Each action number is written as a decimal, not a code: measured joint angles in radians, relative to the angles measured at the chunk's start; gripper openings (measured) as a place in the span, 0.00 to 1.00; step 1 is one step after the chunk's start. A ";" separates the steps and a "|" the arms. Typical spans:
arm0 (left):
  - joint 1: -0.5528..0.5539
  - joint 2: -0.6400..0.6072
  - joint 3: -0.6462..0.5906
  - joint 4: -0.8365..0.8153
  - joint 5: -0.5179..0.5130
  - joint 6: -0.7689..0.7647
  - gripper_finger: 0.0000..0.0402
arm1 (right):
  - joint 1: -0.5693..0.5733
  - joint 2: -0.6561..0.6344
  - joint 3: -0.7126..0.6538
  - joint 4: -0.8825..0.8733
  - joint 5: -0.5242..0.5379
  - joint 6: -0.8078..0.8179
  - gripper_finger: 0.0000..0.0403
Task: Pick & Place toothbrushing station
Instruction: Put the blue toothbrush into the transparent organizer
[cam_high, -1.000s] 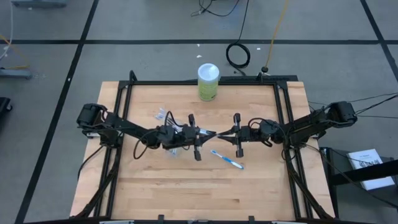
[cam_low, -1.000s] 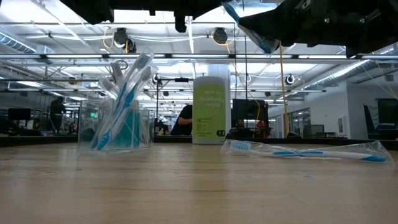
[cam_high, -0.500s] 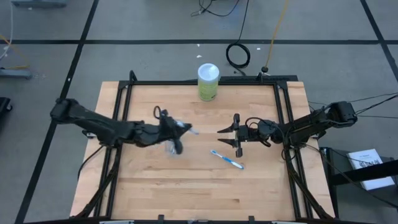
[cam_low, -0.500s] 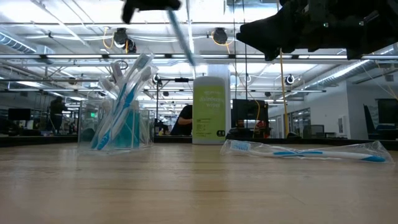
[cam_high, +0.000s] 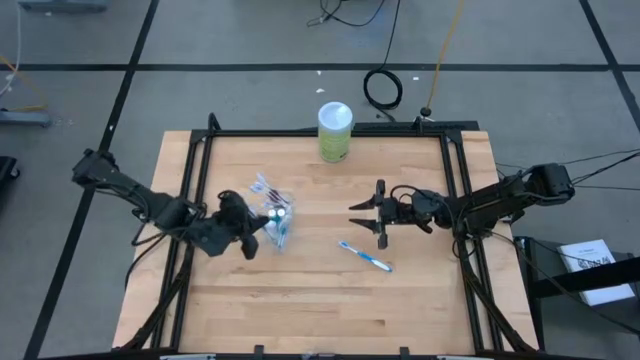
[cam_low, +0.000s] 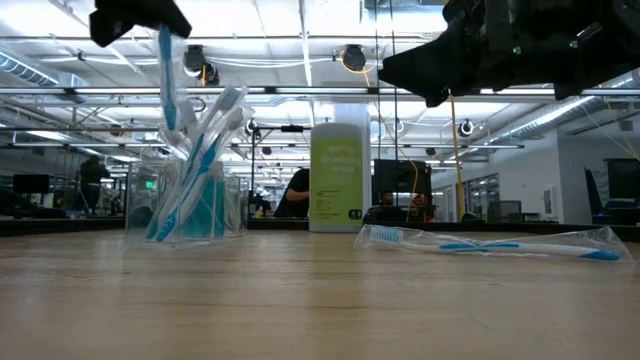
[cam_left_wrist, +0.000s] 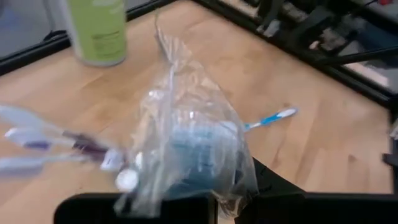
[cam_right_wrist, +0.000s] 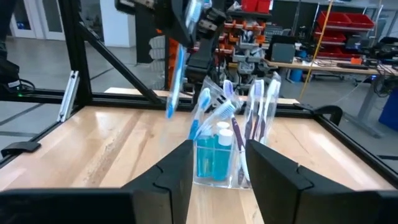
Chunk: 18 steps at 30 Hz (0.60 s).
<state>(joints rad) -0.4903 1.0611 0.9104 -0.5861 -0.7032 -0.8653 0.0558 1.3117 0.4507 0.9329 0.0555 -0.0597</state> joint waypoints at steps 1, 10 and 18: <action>-0.008 0.002 0.000 -0.025 -0.008 -0.024 0.03 | -0.002 0.000 0.000 0.002 0.000 0.000 0.34; -0.004 0.112 -0.002 -0.094 -0.049 -0.133 0.03 | -0.003 0.000 0.000 0.004 -0.004 0.000 0.33; 0.033 0.229 -0.002 -0.092 0.009 -0.214 0.03 | -0.003 0.000 0.000 0.004 -0.004 0.000 0.33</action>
<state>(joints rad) -0.4574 1.2904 0.9089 -0.6785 -0.6946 -1.0792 0.0532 1.3117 0.4507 0.9367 0.0517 -0.0596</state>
